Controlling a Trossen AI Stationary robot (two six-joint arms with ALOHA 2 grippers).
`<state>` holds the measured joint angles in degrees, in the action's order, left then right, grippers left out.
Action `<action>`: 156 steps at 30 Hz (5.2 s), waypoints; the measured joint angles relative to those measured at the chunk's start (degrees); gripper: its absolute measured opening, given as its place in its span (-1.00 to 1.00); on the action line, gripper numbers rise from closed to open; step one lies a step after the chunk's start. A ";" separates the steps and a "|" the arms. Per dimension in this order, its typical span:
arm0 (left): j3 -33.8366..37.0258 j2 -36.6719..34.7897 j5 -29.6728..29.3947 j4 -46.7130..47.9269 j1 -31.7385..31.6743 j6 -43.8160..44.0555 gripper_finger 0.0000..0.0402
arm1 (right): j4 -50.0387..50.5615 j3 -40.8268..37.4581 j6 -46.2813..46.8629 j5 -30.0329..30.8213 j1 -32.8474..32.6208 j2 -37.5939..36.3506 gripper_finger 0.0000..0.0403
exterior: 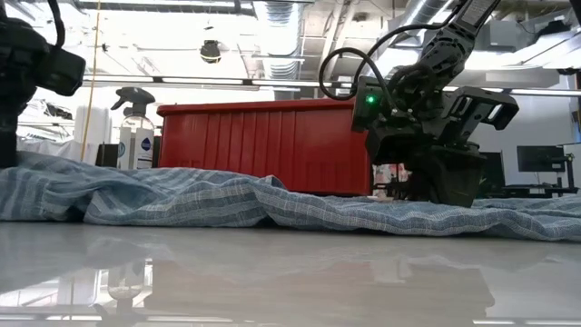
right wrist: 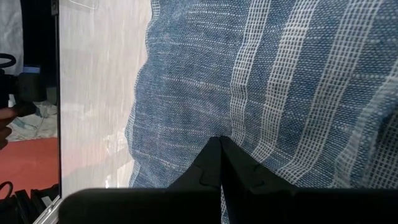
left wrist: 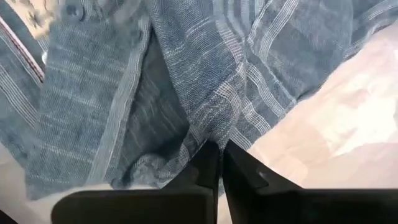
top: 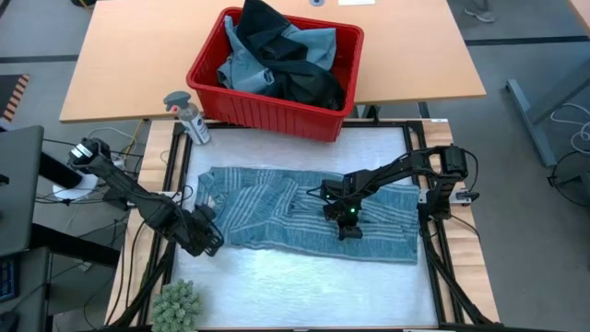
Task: Fold Laundry from Bin
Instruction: Fold the light blue shirt
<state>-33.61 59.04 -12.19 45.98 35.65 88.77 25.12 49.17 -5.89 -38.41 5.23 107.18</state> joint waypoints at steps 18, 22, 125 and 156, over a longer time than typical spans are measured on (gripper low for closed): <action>-2.03 -5.49 6.90 11.98 -12.92 -9.32 -1.00 | 1.19 0.00 -0.37 0.00 0.02 0.00 -0.87; -2.05 -5.39 9.23 7.33 -15.99 -17.02 -1.00 | 1.28 0.00 -0.37 0.02 0.02 0.00 -0.87; -2.31 -2.65 -5.20 -3.82 -0.18 5.60 -1.00 | 2.85 -0.16 1.22 1.05 -0.37 0.00 -0.81; 8.86 -5.86 -2.33 -6.96 8.40 24.19 -1.00 | 2.68 -0.17 1.35 0.96 -0.33 0.00 -0.81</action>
<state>-24.74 53.18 -14.52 39.02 44.05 112.96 27.80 48.99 -4.54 -37.45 4.91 107.18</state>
